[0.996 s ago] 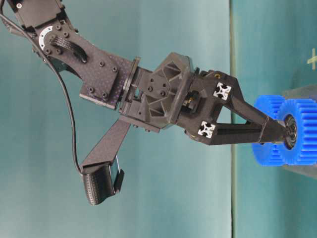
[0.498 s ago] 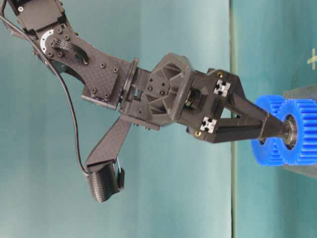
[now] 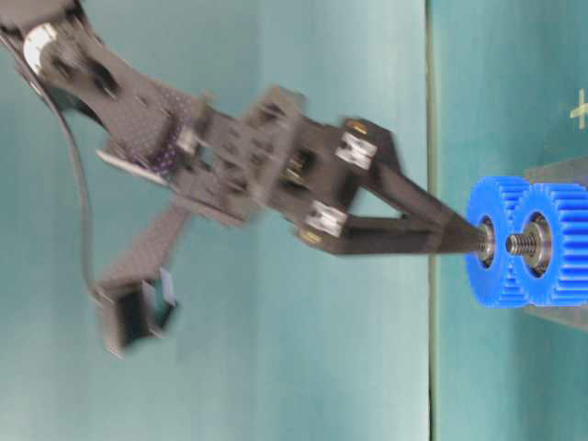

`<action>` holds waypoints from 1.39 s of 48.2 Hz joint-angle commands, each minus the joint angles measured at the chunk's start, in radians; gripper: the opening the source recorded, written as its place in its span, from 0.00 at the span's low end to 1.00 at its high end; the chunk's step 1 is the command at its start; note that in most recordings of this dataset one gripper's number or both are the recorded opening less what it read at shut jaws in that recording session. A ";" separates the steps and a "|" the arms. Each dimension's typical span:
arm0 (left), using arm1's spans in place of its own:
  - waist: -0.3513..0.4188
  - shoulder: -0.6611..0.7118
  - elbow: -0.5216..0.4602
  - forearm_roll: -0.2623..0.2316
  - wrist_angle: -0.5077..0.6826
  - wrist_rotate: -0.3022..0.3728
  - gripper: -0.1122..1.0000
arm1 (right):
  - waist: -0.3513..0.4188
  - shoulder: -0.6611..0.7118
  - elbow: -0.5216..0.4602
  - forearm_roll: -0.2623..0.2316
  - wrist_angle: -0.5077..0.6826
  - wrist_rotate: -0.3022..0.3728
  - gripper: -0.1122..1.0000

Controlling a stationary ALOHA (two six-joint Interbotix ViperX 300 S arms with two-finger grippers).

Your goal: Insert the washer onto the shaft.

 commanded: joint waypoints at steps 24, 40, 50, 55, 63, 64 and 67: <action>-0.002 -0.003 -0.008 0.003 -0.009 -0.021 0.10 | 0.003 -0.183 0.147 -0.003 -0.071 -0.003 0.75; 0.000 -0.023 0.017 0.002 -0.048 -0.074 0.10 | 0.009 -0.204 0.181 -0.003 -0.077 -0.003 0.75; 0.000 -0.037 0.021 0.003 -0.048 -0.075 0.10 | 0.014 -0.204 0.187 0.000 -0.092 -0.002 0.75; 0.000 -0.037 0.021 0.003 -0.048 -0.075 0.10 | 0.014 -0.204 0.189 -0.002 -0.092 -0.002 0.75; 0.000 -0.037 0.025 0.003 -0.046 -0.075 0.10 | 0.014 -0.202 0.189 -0.002 -0.094 -0.002 0.75; 0.000 -0.037 0.025 0.002 -0.046 -0.075 0.10 | 0.014 -0.202 0.189 -0.002 -0.094 -0.002 0.75; 0.000 -0.037 0.026 0.003 -0.046 -0.075 0.10 | 0.014 -0.201 0.189 -0.002 -0.094 -0.002 0.75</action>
